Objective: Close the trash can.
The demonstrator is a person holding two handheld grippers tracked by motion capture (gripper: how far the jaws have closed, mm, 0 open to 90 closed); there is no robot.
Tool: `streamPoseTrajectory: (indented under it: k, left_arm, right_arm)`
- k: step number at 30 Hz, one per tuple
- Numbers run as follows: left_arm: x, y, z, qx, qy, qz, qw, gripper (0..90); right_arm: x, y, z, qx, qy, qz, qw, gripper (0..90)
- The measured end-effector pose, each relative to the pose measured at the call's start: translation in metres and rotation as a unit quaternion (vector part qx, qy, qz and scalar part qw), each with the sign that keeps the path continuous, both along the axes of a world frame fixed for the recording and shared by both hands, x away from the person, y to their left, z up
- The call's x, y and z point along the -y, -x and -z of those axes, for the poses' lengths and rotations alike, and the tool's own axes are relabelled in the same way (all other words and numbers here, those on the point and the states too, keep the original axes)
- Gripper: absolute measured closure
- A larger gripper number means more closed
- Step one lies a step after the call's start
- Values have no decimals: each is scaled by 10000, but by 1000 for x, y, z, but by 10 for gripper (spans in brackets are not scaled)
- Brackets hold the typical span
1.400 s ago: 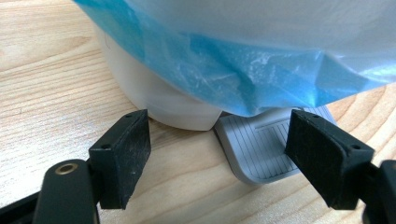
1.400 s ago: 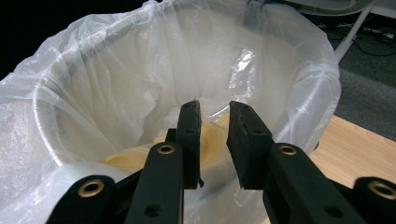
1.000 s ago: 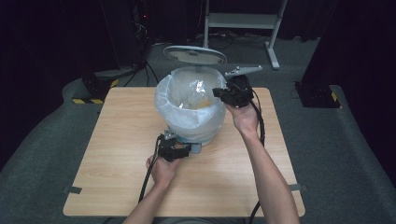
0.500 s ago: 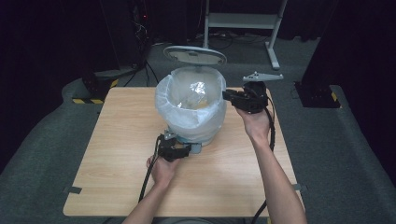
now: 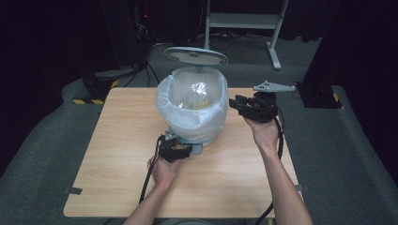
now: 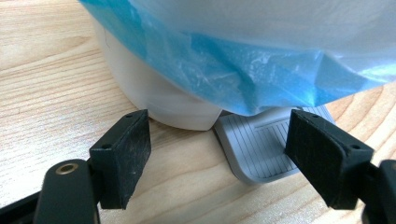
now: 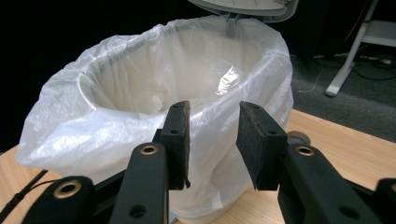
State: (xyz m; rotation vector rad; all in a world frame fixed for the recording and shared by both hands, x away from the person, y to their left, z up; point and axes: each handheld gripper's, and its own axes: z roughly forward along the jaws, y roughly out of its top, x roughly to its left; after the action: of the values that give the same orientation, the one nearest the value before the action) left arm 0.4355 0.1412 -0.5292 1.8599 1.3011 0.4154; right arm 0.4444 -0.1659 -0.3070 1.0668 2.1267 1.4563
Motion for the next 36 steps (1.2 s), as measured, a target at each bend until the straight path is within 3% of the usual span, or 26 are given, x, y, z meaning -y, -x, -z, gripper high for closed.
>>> streamPoseTrajectory:
  k: [29, 36]
  left_arm:
    - [1, 0, 0, -7, 4, 27, 10000, 226]
    - [1, 0, 0, -9, -19, 14, 10000, 227]
  right_arm:
    - [24, 24, 49, -138, -207, 157, 9996, 584]
    - [32, 29, 65, -153, -177, 341, 9991, 558]
